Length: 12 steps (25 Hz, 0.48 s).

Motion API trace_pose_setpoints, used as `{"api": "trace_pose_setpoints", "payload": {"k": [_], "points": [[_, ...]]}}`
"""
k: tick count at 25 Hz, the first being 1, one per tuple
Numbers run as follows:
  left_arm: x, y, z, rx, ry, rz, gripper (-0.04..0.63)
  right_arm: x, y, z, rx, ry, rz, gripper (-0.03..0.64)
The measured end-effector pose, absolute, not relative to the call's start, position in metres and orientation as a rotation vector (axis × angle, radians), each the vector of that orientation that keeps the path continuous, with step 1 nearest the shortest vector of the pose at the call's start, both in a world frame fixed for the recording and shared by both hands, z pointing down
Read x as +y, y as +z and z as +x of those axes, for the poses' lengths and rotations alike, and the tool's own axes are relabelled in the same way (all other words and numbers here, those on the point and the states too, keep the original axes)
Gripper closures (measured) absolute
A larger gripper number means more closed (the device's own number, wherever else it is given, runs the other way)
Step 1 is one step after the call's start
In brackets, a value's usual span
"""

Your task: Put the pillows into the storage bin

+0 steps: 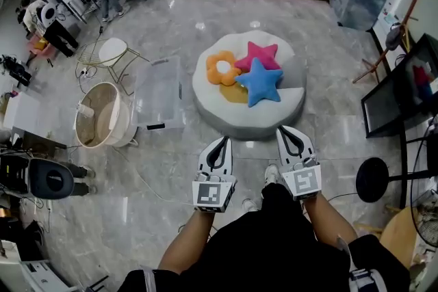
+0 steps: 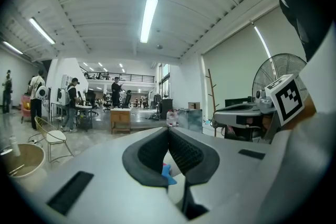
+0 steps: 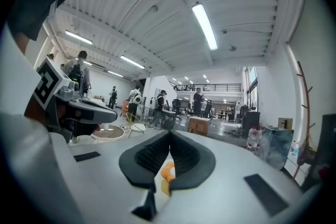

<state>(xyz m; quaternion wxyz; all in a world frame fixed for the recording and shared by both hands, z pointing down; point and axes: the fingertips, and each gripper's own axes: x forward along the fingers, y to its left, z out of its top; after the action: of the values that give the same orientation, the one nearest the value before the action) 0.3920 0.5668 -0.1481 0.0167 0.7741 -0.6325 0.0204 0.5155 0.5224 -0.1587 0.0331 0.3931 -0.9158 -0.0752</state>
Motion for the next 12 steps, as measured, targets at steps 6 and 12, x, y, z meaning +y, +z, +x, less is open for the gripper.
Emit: {"api": "trace_pose_setpoints", "payload": {"k": [6,12], "points": [[0.514,-0.131,0.379,-1.949,0.092,2.376,0.577,0.469,-0.134,0.501,-2.786,-0.201,1.160,0.601],[0.435,-0.118,0.367,-1.958,0.137,2.337,0.577,0.387,-0.114,0.484,-2.806,-0.128,1.106,0.600]]}}
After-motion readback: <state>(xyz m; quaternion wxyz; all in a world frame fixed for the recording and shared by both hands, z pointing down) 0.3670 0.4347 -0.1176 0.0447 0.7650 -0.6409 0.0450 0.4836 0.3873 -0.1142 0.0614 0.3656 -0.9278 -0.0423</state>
